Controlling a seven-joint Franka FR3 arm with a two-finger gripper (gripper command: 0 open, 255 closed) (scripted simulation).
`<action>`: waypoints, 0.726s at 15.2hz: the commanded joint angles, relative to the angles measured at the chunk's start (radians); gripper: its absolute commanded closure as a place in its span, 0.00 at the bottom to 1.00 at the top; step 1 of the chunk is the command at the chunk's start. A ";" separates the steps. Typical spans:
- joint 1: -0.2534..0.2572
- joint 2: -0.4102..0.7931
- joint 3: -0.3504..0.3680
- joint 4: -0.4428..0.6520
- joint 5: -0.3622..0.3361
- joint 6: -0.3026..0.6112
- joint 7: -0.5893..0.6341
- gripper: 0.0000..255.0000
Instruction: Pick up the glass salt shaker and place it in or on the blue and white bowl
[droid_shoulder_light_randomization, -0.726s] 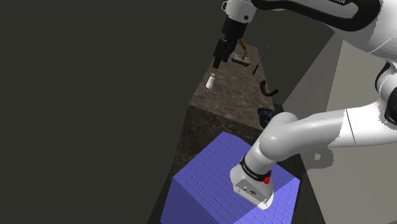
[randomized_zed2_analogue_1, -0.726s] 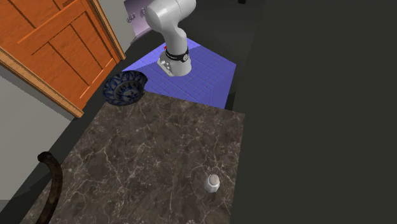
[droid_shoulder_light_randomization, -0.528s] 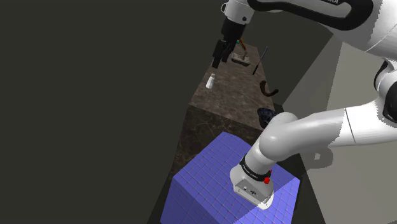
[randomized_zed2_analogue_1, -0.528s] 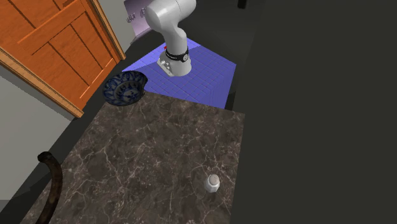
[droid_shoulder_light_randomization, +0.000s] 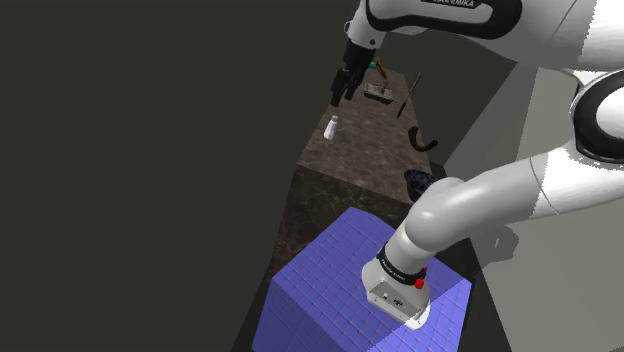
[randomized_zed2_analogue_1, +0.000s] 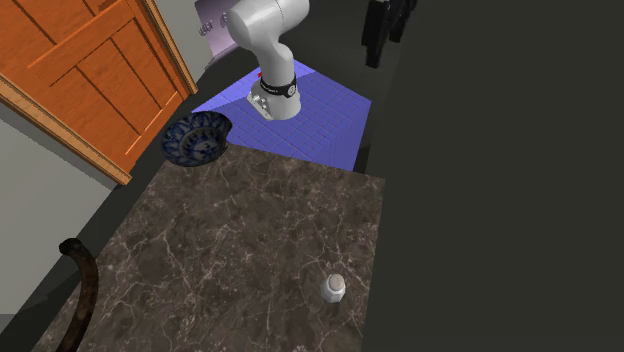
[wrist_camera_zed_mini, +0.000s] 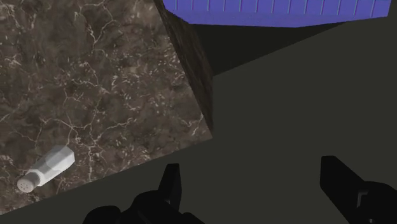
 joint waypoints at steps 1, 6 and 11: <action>-0.011 0.050 -0.034 0.014 -0.006 0.035 -0.030 0.00; -0.036 0.189 -0.115 0.071 -0.002 0.112 -0.107 0.00; -0.058 0.345 -0.191 0.155 0.030 0.174 -0.192 0.00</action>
